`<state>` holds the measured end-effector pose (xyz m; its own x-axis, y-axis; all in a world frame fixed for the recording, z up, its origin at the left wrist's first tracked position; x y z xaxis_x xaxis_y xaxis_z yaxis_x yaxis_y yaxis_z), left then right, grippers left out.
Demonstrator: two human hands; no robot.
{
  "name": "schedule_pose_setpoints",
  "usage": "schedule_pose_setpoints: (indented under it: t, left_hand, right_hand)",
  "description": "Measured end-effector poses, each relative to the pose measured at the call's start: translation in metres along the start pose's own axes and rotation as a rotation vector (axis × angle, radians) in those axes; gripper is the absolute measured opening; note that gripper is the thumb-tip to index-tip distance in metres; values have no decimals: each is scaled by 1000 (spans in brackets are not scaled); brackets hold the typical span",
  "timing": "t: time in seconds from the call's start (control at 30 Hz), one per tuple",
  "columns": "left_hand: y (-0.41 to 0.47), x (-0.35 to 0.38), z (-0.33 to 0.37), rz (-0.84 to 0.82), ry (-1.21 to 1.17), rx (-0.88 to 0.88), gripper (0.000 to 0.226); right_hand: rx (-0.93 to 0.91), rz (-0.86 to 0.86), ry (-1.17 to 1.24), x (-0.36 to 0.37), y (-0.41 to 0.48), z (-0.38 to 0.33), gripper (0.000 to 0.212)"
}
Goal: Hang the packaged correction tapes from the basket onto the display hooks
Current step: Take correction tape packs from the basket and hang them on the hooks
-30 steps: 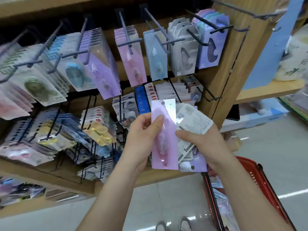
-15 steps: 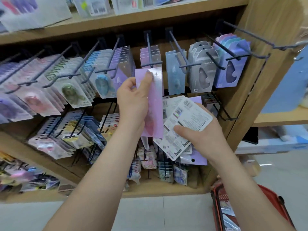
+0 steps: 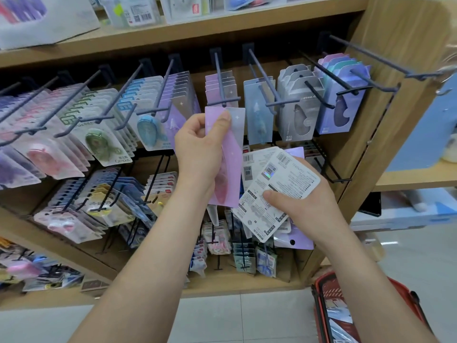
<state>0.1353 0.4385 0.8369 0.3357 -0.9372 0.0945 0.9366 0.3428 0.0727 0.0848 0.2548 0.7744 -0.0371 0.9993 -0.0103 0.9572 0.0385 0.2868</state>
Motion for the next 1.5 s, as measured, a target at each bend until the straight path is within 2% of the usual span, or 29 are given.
schedule_pose_setpoints:
  t: [0.13, 0.27, 0.37, 0.47, 0.53, 0.6, 0.7, 1.0, 1.07, 1.13, 1.17, 1.23, 1.27, 1.37, 1.43, 1.5]
  left_hand:
    - [2, 4, -1, -88, 19, -30, 11]
    - [1, -5, -12, -102, 211, -89, 24]
    - [-10, -13, -20, -107, 330, -81, 50]
    - [-28, -19, -17, -149, 410, 37, 79]
    - [-42, -24, -17, -198, 513, 125, 88]
    - [-50, -31, -23, -224, 615, 139, 90]
    - [-45, -38, -30, -151, 761, 132, 88]
    - [19, 3, -31, -94, 924, 86, 79]
    - [12, -1, -28, -76, 998, 137, 72]
    - [-6, -6, -29, -118, 907, 219, 62]
    - [-17, -6, -32, -213, 800, 211, 58]
    - [-40, 1, -42, -450, 590, 44, 59]
    - [-49, 4, -48, -516, 499, -58, 59]
    - [-51, 0, -62, -437, 286, -252, 42]
    - [-49, -4, -67, -379, 184, -329, 31]
    - [-47, -9, -72, -335, 92, -367, 29]
  right_hand:
    - [-18, 7, -39, 0, 2, -3, 49]
    - [-4, 12, -33, 3, 3, -2, 47]
    - [2, 17, -27, 8, 5, -1, 46]
    - [9, 13, -15, 12, 6, 0, 47]
    - [14, 12, -15, 12, 7, 1, 45]
    - [27, 22, -12, 9, 8, 4, 44]
    - [54, 65, -1, 2, 9, 9, 43]
    - [84, 116, 39, -8, 15, 13, 38]
    - [100, 113, 55, -8, 15, 16, 38]
    - [107, 101, 65, -6, 14, 17, 37]
    - [107, 92, 75, -5, 14, 16, 37]
    - [107, 85, 118, -3, 15, 16, 34]
    - [107, 84, 152, -1, 14, 16, 32]
    - [121, 85, 236, 4, 13, 15, 36]
    - [149, 63, 296, 5, 12, 18, 41]
    - [141, 46, 329, 2, 11, 20, 43]
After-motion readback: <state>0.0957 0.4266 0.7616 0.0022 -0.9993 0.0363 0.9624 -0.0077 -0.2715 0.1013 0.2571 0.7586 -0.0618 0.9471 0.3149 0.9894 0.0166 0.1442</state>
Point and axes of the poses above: each hand's wrist, its own y-axis towards the middle knuckle, its own x-axis out of the palm, z = x × y, the point moved 6 cm from there along y, towards the middle knuckle, and after that the axes turned 8 degrees about -x, right-handed, at the moved point
